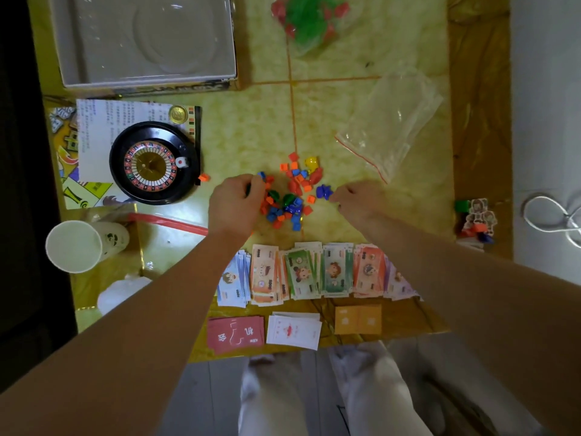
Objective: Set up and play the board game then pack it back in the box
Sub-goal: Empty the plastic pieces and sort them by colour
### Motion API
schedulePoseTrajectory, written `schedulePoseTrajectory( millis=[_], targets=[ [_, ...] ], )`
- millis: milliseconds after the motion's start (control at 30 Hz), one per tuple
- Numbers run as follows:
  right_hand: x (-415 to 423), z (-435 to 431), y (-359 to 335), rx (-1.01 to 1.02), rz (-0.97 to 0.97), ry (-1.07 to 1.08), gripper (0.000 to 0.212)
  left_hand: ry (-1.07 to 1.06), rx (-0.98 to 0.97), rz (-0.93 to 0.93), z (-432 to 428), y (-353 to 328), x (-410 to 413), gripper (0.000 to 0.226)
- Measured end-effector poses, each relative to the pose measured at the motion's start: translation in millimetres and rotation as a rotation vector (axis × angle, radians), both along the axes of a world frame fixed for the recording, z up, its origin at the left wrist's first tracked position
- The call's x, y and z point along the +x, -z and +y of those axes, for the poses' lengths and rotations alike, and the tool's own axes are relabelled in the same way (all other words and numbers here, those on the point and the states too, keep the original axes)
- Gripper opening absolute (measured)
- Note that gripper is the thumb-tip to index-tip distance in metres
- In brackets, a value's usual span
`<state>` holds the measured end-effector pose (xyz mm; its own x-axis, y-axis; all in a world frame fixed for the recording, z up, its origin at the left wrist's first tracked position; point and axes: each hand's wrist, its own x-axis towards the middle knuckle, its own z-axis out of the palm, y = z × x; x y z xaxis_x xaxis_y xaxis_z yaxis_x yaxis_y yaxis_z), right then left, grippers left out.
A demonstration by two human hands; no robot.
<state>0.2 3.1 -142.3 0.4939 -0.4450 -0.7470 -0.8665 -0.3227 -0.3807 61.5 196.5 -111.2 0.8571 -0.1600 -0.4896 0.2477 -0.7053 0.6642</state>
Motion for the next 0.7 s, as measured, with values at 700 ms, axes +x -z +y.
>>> schedulePoseTrajectory(
  millis=[700],
  targets=[
    [-75,-94,-14,-0.022,-0.09,-0.089,0.016,0.418,0.142,0.183,-141,8,-82,0.024]
  ],
)
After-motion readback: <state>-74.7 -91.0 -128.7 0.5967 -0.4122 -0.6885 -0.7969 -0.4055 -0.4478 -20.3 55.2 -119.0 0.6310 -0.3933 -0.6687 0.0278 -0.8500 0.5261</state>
